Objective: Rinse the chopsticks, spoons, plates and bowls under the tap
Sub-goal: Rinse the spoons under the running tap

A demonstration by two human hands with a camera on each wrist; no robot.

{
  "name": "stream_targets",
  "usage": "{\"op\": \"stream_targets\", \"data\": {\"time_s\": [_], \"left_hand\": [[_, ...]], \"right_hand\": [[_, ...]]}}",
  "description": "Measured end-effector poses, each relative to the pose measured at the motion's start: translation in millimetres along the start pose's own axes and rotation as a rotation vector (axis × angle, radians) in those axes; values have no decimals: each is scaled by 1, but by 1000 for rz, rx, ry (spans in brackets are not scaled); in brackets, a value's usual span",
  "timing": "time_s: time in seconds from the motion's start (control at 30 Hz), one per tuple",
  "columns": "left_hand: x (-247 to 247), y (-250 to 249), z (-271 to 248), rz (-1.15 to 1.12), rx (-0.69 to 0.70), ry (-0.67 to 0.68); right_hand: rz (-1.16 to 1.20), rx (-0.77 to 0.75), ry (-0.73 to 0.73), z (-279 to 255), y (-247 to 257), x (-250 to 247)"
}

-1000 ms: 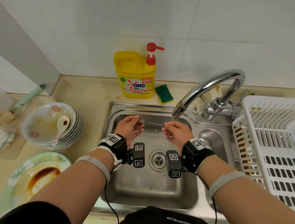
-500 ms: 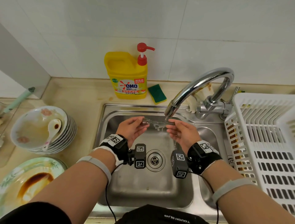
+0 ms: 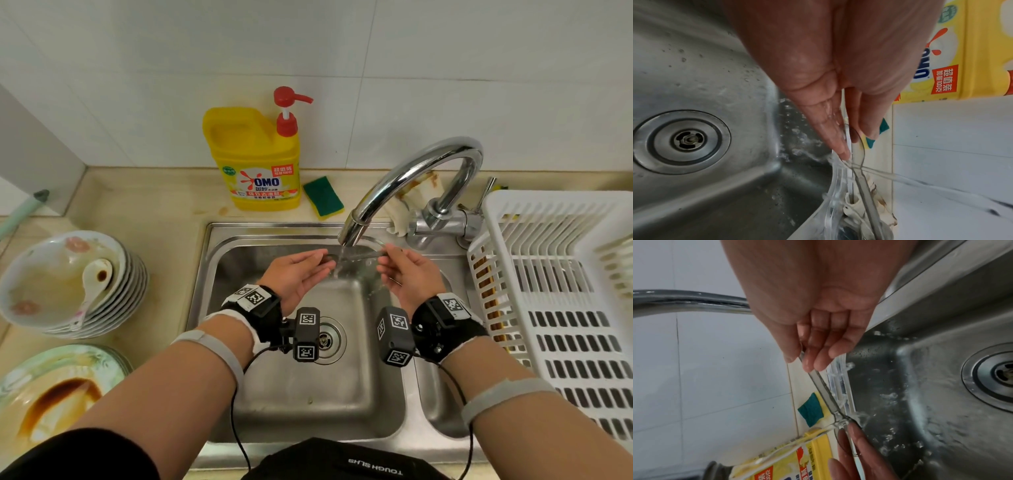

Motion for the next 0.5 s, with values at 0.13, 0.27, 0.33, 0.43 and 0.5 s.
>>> {"op": "stream_targets", "data": {"time_s": [0.13,0.27,0.33,0.43,0.5], "left_hand": [[-2,1,-1,232,-2,-13],[-7,2,0,343,-6,-50],[-7,0,0,363,7,-50],[-4,-1,0,388,24,-34],[-3,-2,0,399,37,-44]], "right_hand": [[-63,-26,-66,2,-1,-5],[-107,-13,-57,4,-6,-4],[-123,14,-40,4,-8,-1],[-162,40,-3,2,-13,9],[-190,52,21,2,-18,19]]}}
Point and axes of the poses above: each hand's wrist, its own z-axis towards the middle knuckle, its own x-axis out of the palm, y = z × x, the point moved 7 cm from there along z, towards the middle knuckle, and after that the axes turned 5 degrees about y, right-handed, at the moved point
